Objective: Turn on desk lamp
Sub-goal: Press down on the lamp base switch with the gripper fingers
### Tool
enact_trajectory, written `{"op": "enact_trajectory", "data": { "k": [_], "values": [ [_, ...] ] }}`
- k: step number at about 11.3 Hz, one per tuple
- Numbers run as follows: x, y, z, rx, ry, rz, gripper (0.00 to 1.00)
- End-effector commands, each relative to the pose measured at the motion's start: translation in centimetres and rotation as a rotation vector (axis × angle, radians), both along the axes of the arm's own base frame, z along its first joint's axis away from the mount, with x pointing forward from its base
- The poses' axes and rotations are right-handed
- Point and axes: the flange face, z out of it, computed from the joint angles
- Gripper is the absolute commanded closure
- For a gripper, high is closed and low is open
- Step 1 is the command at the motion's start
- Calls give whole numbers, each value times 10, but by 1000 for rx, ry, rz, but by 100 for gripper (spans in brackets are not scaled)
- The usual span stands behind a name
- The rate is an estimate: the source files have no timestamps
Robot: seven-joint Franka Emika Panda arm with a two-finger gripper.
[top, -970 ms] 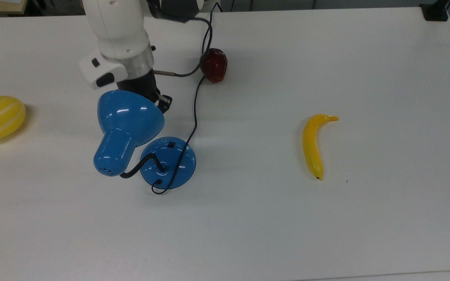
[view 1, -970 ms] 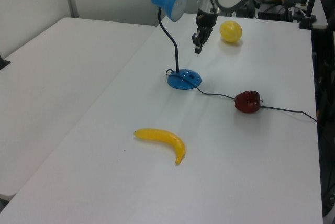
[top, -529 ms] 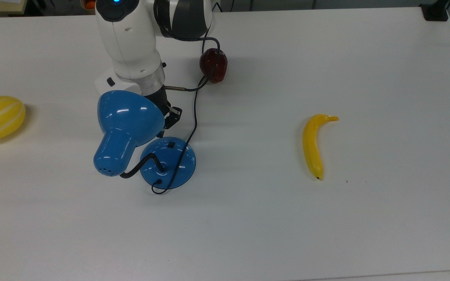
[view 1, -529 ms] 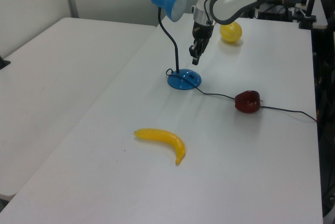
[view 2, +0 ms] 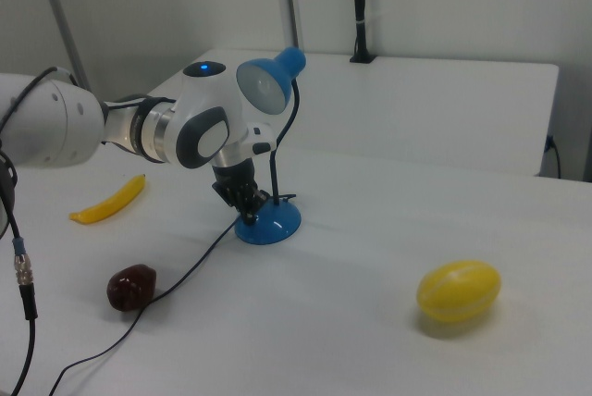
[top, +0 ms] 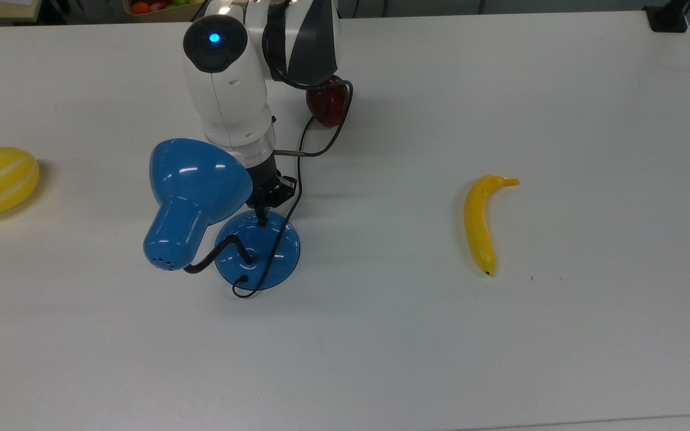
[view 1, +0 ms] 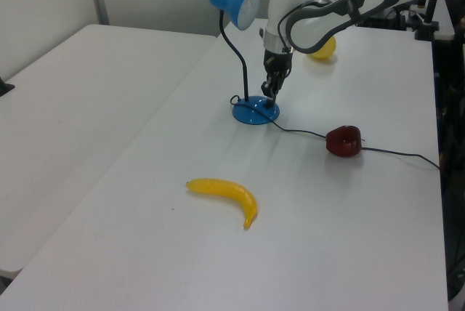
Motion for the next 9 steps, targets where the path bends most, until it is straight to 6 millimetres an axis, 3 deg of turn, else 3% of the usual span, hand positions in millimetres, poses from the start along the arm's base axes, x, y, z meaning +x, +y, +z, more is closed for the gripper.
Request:
{"op": "enact_trajectory", "data": {
  "k": [1, 5, 9],
  "values": [
    [10, 2, -4, -12, -73, -9, 100],
    [10, 6, -10, -15, -66, 0, 100],
    [15, 6, 5, -14, -91, -1, 100]
  ]
}}
